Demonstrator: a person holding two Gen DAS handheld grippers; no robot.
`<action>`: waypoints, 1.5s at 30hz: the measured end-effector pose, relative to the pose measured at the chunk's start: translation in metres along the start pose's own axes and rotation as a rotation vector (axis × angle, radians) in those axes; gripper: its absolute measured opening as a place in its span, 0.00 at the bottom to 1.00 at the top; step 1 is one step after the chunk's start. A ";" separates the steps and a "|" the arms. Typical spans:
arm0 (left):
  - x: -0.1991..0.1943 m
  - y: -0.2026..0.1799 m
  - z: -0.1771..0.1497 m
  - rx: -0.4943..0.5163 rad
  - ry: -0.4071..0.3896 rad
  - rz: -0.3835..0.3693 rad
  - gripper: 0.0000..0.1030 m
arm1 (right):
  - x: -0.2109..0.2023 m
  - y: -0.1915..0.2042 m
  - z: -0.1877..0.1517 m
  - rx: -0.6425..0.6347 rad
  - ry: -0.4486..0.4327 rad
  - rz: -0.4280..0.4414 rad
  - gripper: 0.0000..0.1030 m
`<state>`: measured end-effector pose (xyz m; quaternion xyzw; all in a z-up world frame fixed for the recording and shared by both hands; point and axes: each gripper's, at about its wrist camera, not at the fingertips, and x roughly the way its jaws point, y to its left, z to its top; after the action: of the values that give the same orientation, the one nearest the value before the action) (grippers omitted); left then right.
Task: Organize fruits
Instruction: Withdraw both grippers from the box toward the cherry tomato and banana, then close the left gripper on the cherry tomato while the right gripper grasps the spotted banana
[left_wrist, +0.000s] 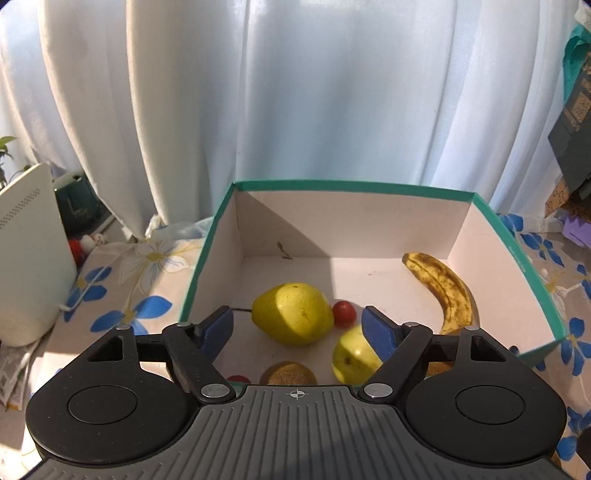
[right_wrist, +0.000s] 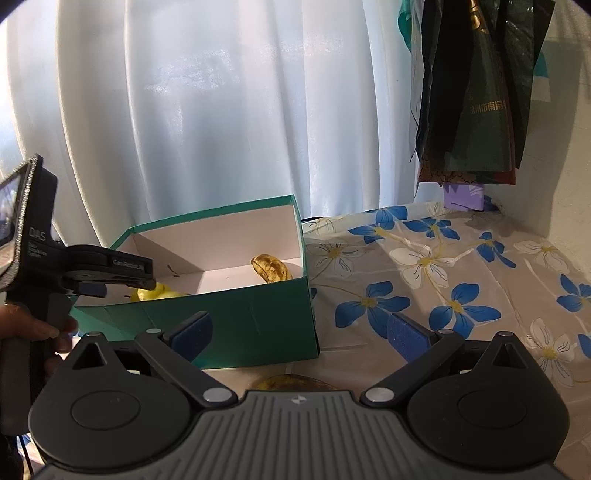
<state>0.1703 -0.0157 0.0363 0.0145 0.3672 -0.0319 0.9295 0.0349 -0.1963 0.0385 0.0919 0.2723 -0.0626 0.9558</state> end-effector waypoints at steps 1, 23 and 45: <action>-0.009 0.000 -0.004 0.015 -0.015 -0.012 0.82 | 0.000 -0.001 -0.002 0.001 0.005 -0.002 0.98; -0.055 -0.043 -0.143 0.195 0.064 -0.069 0.74 | -0.037 -0.017 -0.049 0.021 0.092 -0.016 0.98; -0.045 -0.068 -0.159 0.209 0.130 -0.146 0.28 | -0.031 -0.026 -0.058 0.035 0.132 -0.028 0.98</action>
<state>0.0244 -0.0730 -0.0494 0.0863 0.4212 -0.1365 0.8925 -0.0258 -0.2069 0.0028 0.1085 0.3347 -0.0746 0.9331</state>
